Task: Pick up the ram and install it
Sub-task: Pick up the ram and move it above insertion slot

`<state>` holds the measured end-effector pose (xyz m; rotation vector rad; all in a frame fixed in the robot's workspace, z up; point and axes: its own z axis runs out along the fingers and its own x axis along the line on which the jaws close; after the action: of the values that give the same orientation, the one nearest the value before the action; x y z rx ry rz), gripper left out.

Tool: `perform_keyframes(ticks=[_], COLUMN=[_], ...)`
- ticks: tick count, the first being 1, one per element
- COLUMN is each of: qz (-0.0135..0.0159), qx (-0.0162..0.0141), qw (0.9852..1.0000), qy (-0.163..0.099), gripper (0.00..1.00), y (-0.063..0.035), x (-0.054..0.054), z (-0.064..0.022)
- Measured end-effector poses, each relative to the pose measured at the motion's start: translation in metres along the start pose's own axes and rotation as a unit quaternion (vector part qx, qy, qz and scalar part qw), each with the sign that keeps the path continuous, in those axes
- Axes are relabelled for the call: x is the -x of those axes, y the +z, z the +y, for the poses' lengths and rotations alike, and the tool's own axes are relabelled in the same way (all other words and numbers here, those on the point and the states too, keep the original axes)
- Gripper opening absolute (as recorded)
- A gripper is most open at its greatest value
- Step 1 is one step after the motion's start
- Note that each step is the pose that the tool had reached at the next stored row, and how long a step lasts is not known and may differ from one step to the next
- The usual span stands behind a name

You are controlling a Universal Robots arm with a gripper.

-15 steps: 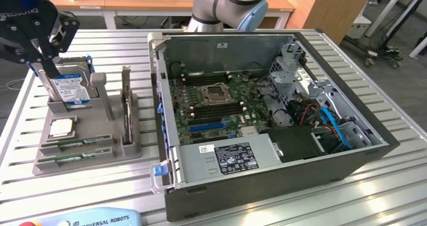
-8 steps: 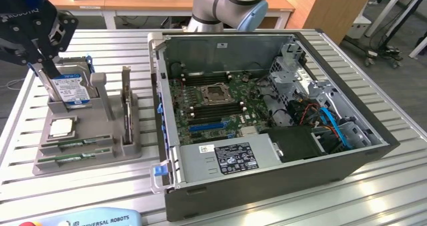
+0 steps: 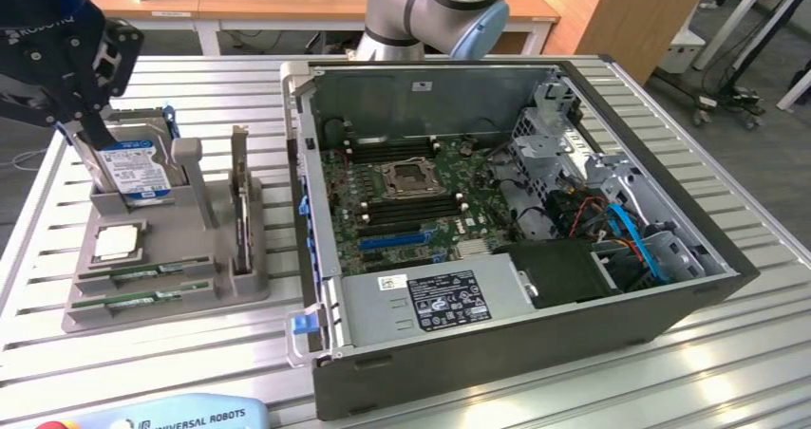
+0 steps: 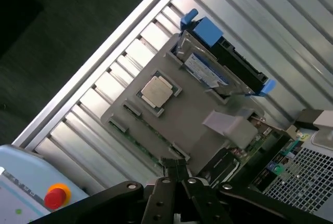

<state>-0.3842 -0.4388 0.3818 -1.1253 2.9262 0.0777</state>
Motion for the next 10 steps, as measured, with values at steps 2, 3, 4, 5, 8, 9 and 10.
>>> perform_keyframes(ticks=[2, 3, 4, 5, 8, 9, 10], qz=[0.0008, 0.0012, 0.0016, 0.002, 0.0033, 0.0036, 0.0041], qx=[0.0004, 0.0006, 0.0008, 0.001, 0.0016, 0.0018, 0.002], qw=[0.9998, 0.9996, 0.9993, 0.999, 0.9973, 0.9967, 0.9958], qy=[-0.018, -0.027, -0.036, -0.045, -0.073, -0.081, -0.091], gripper=[0.1, 0.1, 0.1, 0.1, 0.1, 0.1, 0.1], y=[0.0002, 0.0003, 0.0004, 0.0005, 0.0007, 0.0007, 0.0008], x=[0.0, 0.0, 0.0, 0.0, 0.0, 0.0, 0.0], z=[0.0, 0.0, 0.0, 0.0, 0.0, 0.0, 0.0])
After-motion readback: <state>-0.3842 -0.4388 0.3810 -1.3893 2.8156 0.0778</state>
